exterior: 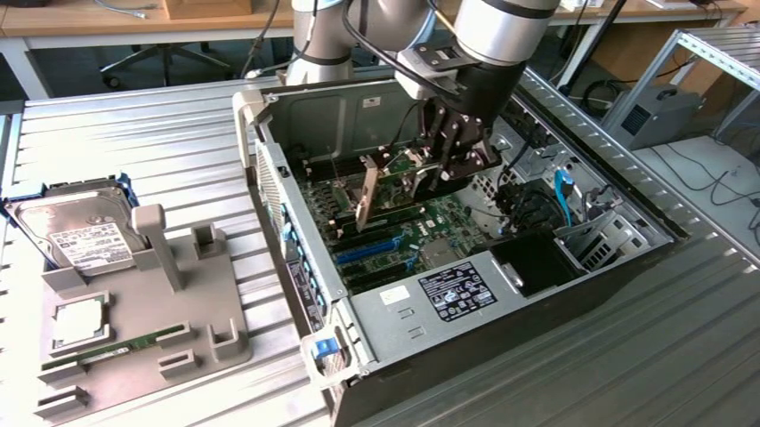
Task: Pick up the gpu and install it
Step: 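Insert the gpu into the slot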
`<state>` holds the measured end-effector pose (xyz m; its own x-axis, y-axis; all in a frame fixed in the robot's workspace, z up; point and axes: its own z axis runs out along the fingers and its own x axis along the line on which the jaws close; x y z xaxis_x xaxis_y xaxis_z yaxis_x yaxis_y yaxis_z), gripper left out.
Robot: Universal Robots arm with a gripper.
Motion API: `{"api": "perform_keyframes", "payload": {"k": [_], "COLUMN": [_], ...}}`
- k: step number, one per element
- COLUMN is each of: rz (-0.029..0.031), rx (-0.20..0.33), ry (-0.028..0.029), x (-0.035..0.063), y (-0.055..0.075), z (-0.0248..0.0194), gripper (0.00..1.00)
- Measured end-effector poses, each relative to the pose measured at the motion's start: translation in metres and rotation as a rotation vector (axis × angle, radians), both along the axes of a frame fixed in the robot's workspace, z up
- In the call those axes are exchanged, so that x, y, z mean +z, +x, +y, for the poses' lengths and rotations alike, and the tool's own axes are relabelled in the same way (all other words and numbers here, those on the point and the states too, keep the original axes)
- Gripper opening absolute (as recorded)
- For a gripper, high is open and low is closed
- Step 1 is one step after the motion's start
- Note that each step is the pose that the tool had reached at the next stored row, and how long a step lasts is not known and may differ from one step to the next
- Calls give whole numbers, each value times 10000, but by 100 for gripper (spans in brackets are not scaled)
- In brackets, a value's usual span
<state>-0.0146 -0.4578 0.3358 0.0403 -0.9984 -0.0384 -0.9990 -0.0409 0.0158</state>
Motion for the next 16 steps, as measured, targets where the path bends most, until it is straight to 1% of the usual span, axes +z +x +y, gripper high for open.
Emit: {"api": "perform_keyframes", "payload": {"k": [2, 4, 10, 16], "rz": [-2, -2, -1, -3], "rx": [-6, -18, -157, -416], "ry": [27, 37, 40, 52], "x": [-4, -10, -24, -33], "y": [-2, -5, -27, -38], "z": [0, -1, -3, -3], "gripper": [27, 27, 27, 27]}}
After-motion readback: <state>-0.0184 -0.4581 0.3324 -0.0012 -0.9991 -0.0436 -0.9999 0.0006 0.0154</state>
